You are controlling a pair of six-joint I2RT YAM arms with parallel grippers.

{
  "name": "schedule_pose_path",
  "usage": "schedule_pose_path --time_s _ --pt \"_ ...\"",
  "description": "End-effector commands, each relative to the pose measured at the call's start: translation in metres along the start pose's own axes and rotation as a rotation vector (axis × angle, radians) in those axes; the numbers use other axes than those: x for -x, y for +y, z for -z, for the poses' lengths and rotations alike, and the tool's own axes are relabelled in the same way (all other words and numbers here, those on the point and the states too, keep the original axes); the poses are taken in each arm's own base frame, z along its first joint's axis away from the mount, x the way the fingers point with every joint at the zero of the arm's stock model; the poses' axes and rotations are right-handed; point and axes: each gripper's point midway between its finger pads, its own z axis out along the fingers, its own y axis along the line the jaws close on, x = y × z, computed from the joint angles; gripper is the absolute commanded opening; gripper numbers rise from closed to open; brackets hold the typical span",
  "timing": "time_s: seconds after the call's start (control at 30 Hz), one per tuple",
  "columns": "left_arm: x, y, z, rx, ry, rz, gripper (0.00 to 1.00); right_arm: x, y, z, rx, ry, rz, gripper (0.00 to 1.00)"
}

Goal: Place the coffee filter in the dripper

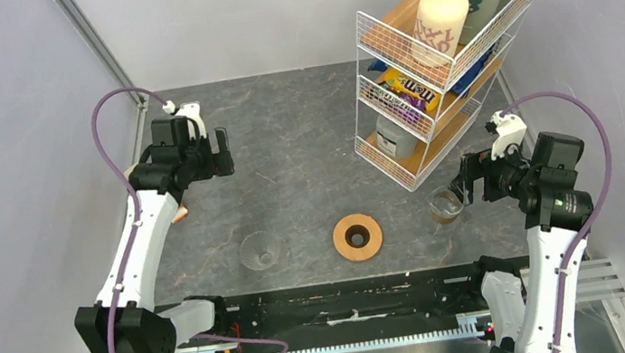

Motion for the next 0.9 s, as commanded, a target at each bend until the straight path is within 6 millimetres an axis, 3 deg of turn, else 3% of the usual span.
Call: schedule_pose_path --time_s 0.0,0.2,0.33,0.43,0.67,0.87 --pt "0.029 -0.023 -0.001 -0.115 -0.066 -0.016 1.0 0.008 0.023 0.014 0.099 -0.022 0.092 0.99" --pt "0.056 -0.078 -0.016 -0.28 -0.089 -0.075 1.0 0.001 0.053 0.027 0.241 -0.046 0.212 0.99" --pt "0.064 -0.12 -0.027 -0.37 -0.081 -0.072 1.0 0.002 0.061 0.028 0.288 -0.08 0.274 0.99" --pt "0.069 -0.139 -0.033 -0.438 -0.063 -0.014 1.0 0.009 0.062 0.025 0.309 -0.115 0.302 0.96" --pt "0.077 -0.176 -0.047 -0.519 -0.062 0.023 1.0 0.018 0.051 -0.011 0.274 -0.086 0.378 0.92" --pt "0.084 -0.198 -0.058 -0.541 -0.048 0.018 1.0 0.031 0.072 -0.035 0.261 -0.129 0.52 0.9"
